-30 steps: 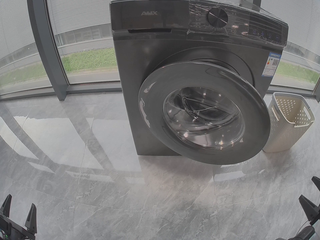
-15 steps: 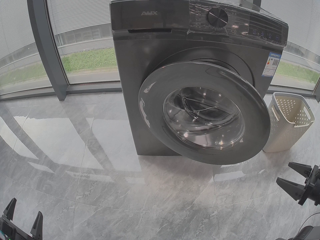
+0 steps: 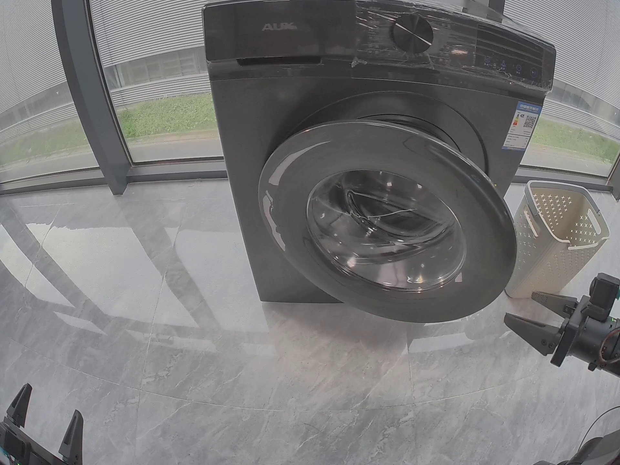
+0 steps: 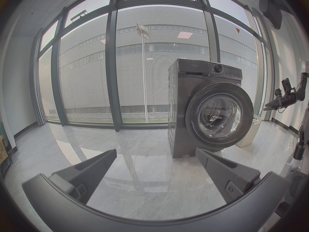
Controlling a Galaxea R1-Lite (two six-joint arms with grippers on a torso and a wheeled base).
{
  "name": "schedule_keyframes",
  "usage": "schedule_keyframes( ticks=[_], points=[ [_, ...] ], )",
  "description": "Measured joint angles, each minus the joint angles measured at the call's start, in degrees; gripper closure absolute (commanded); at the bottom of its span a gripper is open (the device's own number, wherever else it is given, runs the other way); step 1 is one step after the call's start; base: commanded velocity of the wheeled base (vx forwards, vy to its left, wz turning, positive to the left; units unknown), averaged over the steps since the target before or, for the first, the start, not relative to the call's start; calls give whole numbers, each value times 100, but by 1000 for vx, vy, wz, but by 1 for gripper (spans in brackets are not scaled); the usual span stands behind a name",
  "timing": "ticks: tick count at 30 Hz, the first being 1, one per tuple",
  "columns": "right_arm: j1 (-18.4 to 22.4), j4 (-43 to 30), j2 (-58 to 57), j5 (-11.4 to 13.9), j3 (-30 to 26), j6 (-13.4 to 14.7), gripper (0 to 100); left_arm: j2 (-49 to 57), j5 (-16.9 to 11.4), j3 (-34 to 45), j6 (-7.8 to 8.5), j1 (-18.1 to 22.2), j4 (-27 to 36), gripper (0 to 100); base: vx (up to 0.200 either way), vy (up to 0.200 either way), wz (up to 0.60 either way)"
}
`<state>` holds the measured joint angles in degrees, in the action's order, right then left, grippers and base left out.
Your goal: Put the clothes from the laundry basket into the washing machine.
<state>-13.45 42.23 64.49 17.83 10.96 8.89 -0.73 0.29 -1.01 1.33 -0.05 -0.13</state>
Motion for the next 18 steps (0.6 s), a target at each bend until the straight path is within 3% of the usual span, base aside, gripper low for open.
schedule_keyframes(
  ticks=[5,7,8,12,18],
  points=[
    [11,501,475,-35,48,-5,0,0,-13,0,1,-5,-2,0,0,0,0],
    [-11,510,591,-40,50,-5,0,0,-13,0,-2,-2,-2,0,200,0,0],
    [-38,496,627,-40,41,-5,100,0,-13,0,-2,-2,0,0,200,0,0],
    [-207,463,666,-40,-18,4,100,0,-18,0,1,-6,-2,0,200,0,0],
    [-480,479,616,-35,-35,299,100,-1,-27,0,1,-5,-2,0,200,0,0]
  ],
)
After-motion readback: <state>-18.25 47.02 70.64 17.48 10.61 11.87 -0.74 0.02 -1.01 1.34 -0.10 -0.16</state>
